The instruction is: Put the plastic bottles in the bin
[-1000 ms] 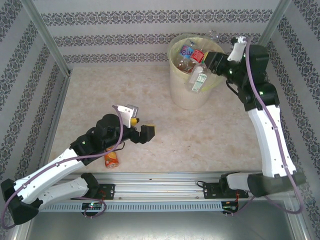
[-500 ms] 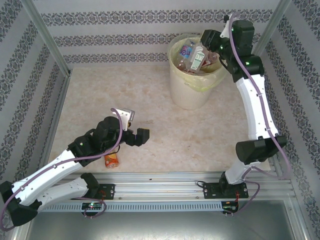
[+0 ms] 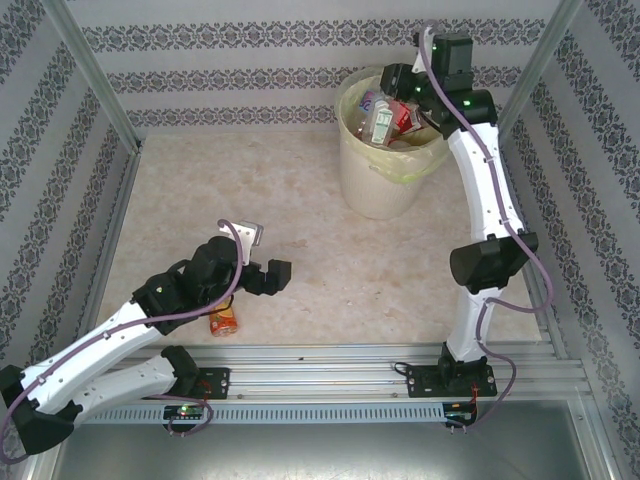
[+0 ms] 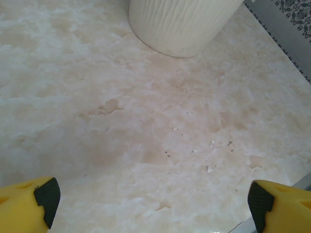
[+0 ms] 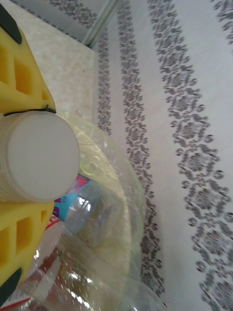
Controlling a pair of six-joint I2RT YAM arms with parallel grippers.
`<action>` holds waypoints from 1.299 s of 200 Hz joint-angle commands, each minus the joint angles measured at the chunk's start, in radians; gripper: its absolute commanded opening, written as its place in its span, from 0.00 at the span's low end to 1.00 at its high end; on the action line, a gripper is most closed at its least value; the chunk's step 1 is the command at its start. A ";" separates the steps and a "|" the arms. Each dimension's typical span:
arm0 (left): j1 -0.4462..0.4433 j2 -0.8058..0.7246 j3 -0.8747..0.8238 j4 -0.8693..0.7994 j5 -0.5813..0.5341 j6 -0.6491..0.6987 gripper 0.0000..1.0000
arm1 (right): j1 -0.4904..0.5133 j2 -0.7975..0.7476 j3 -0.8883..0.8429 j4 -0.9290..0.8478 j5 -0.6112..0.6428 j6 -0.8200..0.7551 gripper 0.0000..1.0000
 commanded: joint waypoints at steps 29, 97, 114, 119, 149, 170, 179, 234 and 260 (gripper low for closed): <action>-0.012 -0.021 0.003 -0.075 -0.076 -0.041 1.00 | 0.044 0.098 0.188 -0.125 -0.032 -0.065 0.55; -0.012 -0.022 -0.005 -0.174 -0.141 -0.095 1.00 | 0.065 0.061 0.208 -0.152 -0.033 -0.069 0.81; -0.012 -0.020 -0.010 -0.215 -0.175 -0.126 1.00 | 0.065 0.019 0.173 -0.157 -0.035 -0.073 0.81; -0.012 -0.021 -0.013 -0.227 -0.184 -0.136 1.00 | 0.064 0.003 0.153 -0.154 -0.037 -0.076 0.81; -0.012 -0.020 -0.025 -0.300 -0.236 -0.213 1.00 | 0.066 -0.143 -0.052 -0.082 -0.070 -0.081 0.82; -0.011 -0.008 -0.022 -0.374 -0.275 -0.276 1.00 | 0.070 -0.272 -0.238 -0.008 -0.104 -0.072 0.85; -0.009 0.002 -0.020 -0.412 -0.293 -0.310 1.00 | 0.071 -0.326 -0.315 0.019 -0.125 -0.065 0.86; 0.030 0.081 -0.027 -0.562 -0.262 -0.469 0.99 | 0.130 -0.673 -0.819 0.178 -0.238 0.021 0.98; 0.079 0.120 -0.041 -0.590 -0.215 -0.506 0.97 | 0.169 -0.794 -1.004 0.200 -0.261 0.052 0.98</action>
